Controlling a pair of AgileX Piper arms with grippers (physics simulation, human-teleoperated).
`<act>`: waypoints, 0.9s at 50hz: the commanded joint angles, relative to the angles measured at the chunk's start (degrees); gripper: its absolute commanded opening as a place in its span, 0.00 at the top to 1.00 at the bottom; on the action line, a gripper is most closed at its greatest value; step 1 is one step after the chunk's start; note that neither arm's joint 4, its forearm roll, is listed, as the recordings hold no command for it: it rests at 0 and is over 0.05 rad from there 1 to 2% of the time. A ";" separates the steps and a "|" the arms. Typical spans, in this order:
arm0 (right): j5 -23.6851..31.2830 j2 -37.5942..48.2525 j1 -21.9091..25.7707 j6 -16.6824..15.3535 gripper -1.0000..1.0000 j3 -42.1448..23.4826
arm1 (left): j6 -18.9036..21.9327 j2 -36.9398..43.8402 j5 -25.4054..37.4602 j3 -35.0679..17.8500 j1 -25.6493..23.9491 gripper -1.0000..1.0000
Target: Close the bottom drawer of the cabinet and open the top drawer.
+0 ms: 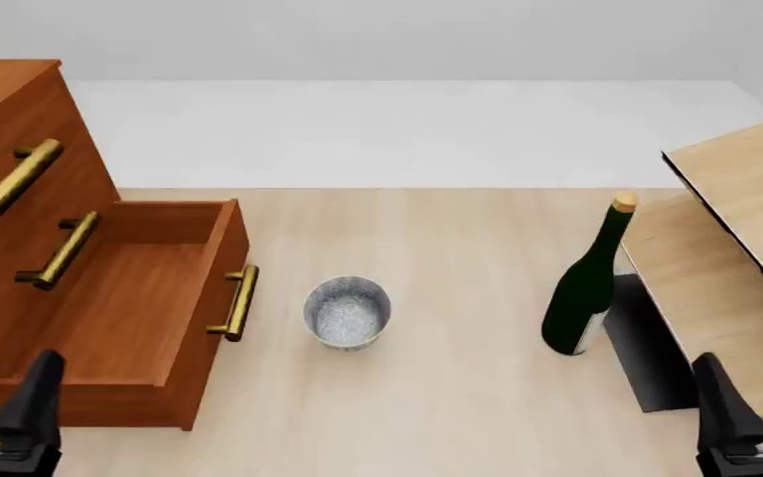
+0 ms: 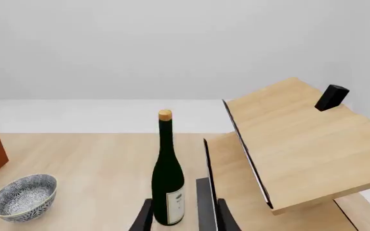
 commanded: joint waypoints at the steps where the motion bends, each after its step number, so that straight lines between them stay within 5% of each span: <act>1: -0.38 0.26 0.16 -0.20 0.00 0.29 | 1.16 0.54 -1.87 1.25 -0.36 0.00; 22: -0.62 0.06 0.23 -0.66 0.00 0.36 | 1.63 5.00 -3.18 -1.76 -0.40 0.00; 45: -0.64 0.13 0.09 -0.39 0.00 0.34 | -0.73 25.24 1.85 -27.07 -7.35 0.00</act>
